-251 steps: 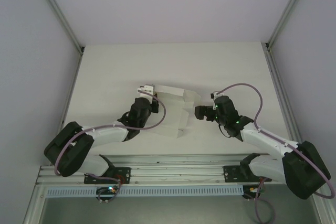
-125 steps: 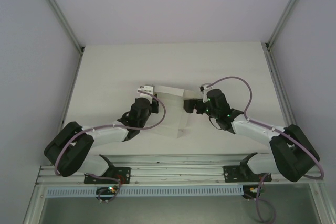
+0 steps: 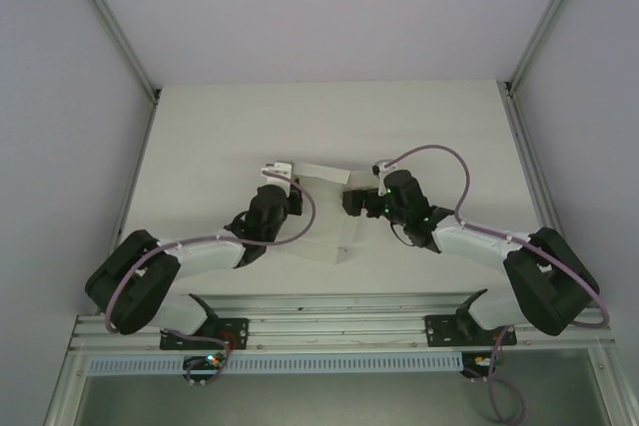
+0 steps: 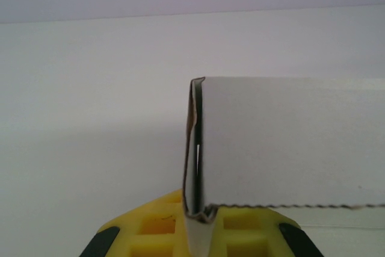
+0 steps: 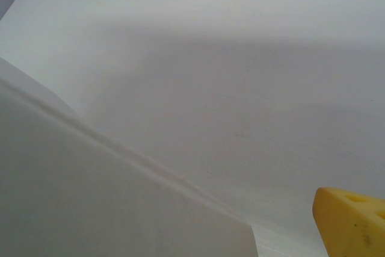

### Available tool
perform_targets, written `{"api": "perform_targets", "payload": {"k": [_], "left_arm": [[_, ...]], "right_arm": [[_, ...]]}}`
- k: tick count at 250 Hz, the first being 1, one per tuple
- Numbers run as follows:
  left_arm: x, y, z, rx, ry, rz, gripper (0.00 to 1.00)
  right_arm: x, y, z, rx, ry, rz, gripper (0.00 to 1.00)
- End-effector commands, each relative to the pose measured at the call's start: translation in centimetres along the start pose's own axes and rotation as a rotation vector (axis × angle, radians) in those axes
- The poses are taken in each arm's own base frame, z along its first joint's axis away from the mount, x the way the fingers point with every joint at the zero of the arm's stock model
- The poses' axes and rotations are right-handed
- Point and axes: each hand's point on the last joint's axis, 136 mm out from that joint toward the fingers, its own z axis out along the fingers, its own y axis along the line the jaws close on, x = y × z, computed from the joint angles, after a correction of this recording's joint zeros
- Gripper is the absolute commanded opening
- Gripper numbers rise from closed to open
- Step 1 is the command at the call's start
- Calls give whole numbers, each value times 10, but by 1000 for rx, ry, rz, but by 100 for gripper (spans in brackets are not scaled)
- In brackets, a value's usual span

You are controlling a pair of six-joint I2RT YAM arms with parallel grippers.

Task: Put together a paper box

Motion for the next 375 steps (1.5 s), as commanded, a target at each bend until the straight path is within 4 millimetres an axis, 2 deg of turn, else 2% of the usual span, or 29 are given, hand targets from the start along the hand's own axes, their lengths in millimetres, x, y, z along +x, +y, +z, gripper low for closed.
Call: {"api": "perform_targets", "payload": {"k": [1,32,56,72,103,123,162,195,239,259,285,314,317,341,375], "left_arm": [[-20,-1,1,-14,-44,-26,0],[-19,12,0,-56,-33,-14,0],[-20,20,-2,-60,-32,-22,0],[-23,24,-3,-57,-35,-39,0],[-26,30,-3,-59,-46,-57,0],[-27,29,-3,-43,-43,-56,0],[-32,22,-6,1,-44,-58,0],[-39,20,-12,24,-65,-84,0],[-46,19,-19,34,-86,-92,0],[-47,24,-22,19,-100,-102,0],[-49,25,-23,10,-108,-108,0],[-49,26,-23,5,-108,-104,0],[-48,26,-22,7,-105,-103,0],[-48,24,-22,15,-103,-103,0],[-46,21,-20,29,-95,-108,0]], "right_arm": [[-14,1,-21,24,-47,-28,100],[-15,1,-56,30,-33,-74,100],[-28,6,-95,7,-83,-109,100],[-36,3,-119,13,-137,-105,100],[-44,-28,-149,120,-214,-35,100],[-38,-52,-152,198,-193,8,100],[-36,-74,-135,239,-104,59,100],[-42,-76,-102,179,-19,66,100],[-59,-42,-53,-23,70,23,100],[-62,-18,-39,-107,93,-33,100],[-55,8,-22,-167,134,-70,100],[-54,36,-15,-227,126,-111,100],[-48,36,-9,-226,144,-112,100],[-44,49,-2,-243,152,-134,100],[-38,48,12,-200,168,-142,100]]}}
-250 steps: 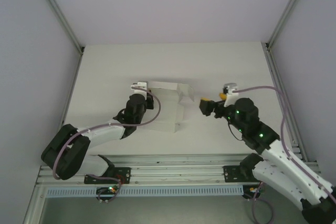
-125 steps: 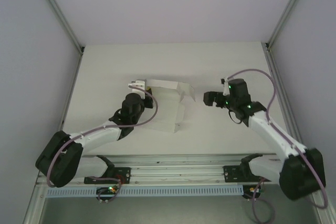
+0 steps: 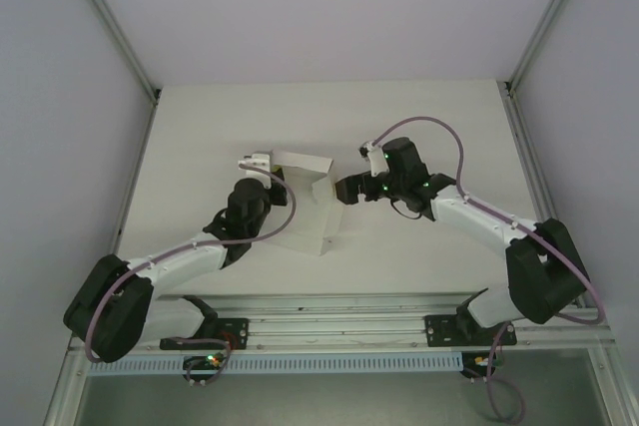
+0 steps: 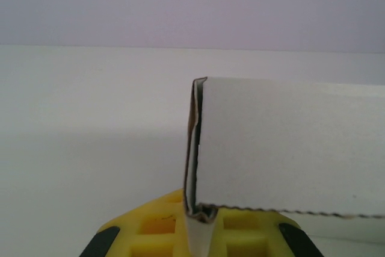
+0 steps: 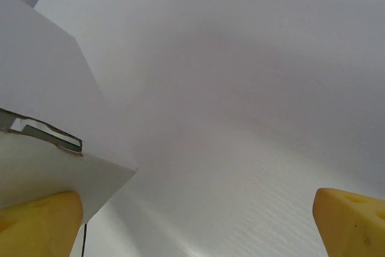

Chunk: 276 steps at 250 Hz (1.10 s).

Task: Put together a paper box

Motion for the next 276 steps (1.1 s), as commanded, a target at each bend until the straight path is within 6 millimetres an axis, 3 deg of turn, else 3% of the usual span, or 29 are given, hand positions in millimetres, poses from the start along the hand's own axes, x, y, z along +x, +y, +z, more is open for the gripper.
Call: {"api": "perform_targets", "payload": {"k": [1,44,76,123,158,193,228,276], "left_arm": [[-6,-10,-2,46,-22,-35,0],[-7,-9,-3,48,-24,-40,0],[-8,-4,-7,20,-32,-33,0],[-9,3,-10,-9,-38,-31,0],[-9,1,-9,3,-32,-26,0],[-8,-4,-10,29,-17,-20,0],[-8,-6,-12,43,-5,-21,0],[-6,-8,-13,52,10,-28,0]], "right_arm": [[-12,10,10,-7,-29,-42,100],[-15,10,12,53,-42,-86,100],[-15,-7,-5,164,-63,-71,100],[5,-23,-34,262,-34,-95,97],[9,-9,-44,192,-53,-145,88],[2,4,-47,131,-76,-205,85],[-9,20,-46,62,-83,-270,79],[-20,36,-37,1,-59,-306,77]]}}
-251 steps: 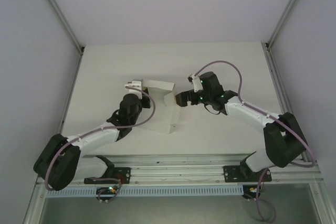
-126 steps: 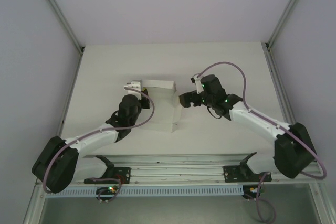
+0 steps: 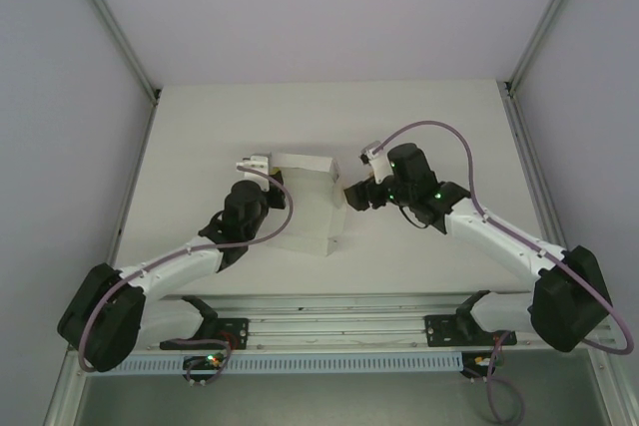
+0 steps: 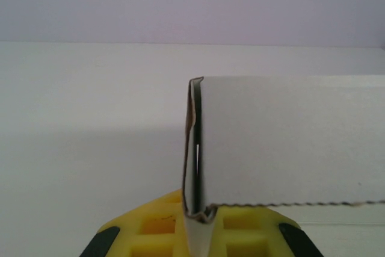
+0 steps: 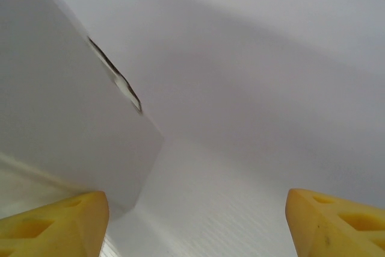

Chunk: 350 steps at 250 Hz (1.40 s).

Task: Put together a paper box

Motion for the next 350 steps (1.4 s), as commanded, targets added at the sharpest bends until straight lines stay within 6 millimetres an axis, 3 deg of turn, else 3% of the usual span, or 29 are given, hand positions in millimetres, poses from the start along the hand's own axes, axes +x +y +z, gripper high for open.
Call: {"api": "perform_targets", "payload": {"k": [1,56,116,183,213,260,306,350], "left_arm": [[-5,-6,-3,25,-2,-28,0],[-2,-5,-4,21,13,-33,0],[-3,-2,-5,1,21,-41,0],[-2,15,-6,-103,26,-41,0],[-3,12,-6,-85,25,-35,0],[-3,3,-5,-32,32,-27,0],[-3,-6,-5,17,33,-24,0],[-4,-8,1,16,25,-53,0]], "right_arm": [[-14,18,3,-80,-1,-53,77],[-20,37,18,-137,-9,-86,73],[-33,36,27,-96,-35,-80,69],[-15,42,20,-97,43,-16,69],[-8,41,20,-95,68,-17,69],[-17,41,23,-91,47,-49,69],[-33,24,35,8,-12,-59,63],[-41,5,52,163,-51,-45,51]]}}
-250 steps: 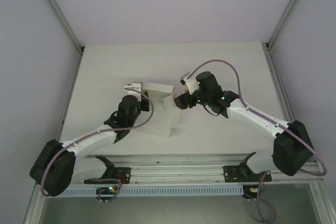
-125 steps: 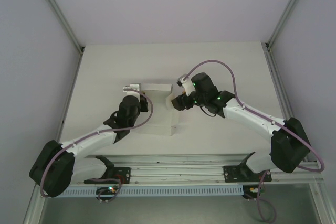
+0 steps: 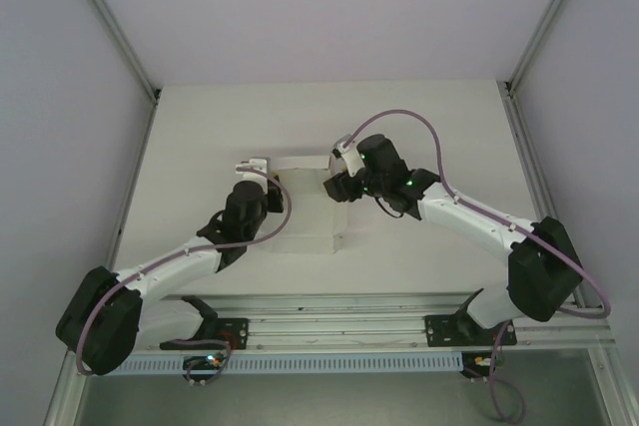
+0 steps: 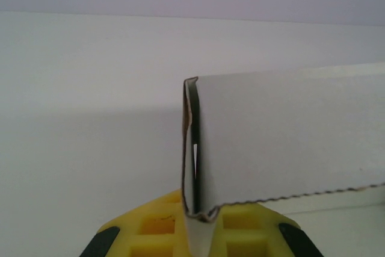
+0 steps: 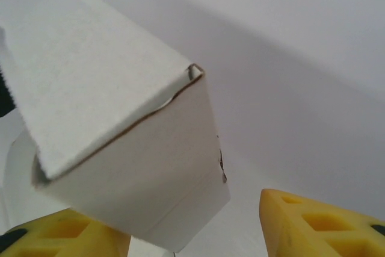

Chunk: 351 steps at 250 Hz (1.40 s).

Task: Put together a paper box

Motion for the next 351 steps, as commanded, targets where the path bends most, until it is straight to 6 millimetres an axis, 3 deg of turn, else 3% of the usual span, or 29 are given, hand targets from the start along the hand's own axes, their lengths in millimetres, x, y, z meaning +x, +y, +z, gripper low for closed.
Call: {"api": "perform_targets", "payload": {"k": [1,14,33,67,111,150,188,215,233,257,279,300,339,345,351], "left_arm": [[-20,-18,1,64,-49,-40,0],[-21,-21,4,73,-47,-49,0],[-22,-25,8,75,-45,-59,0],[-23,-8,16,-87,-41,-83,0],[-16,64,1,-604,0,-151,0],[-7,93,-10,-743,34,-154,0],[-6,111,-22,-828,41,-125,0],[-8,97,-8,-722,60,-89,0],[-5,68,15,-493,71,-89,0],[-7,27,28,-232,51,-121,0],[-12,9,30,-146,56,-135,0],[-15,-3,32,-99,80,-125,0],[-27,-20,35,-22,73,-88,0],[-29,-21,35,-17,70,-80,0],[-31,-22,35,-13,68,-64,0]], "right_arm": [[-20,-19,11,158,-72,7,50],[-20,-23,18,219,-83,1,46],[-23,-41,20,377,-122,40,25],[-23,-80,7,698,-170,142,9],[-10,-123,-29,1058,-179,231,4],[3,-145,-43,1164,-136,219,4],[10,-156,-59,1239,-112,204,2],[10,-155,-54,1182,-127,213,3],[8,-147,-36,1056,-152,221,7],[5,-128,-9,831,-184,239,13],[-7,-97,10,590,-231,194,26],[-19,-66,16,392,-278,160,30],[-37,-5,9,30,-341,101,69],[-38,1,6,-5,-343,102,81],[-40,10,3,-51,-345,95,99]]}}
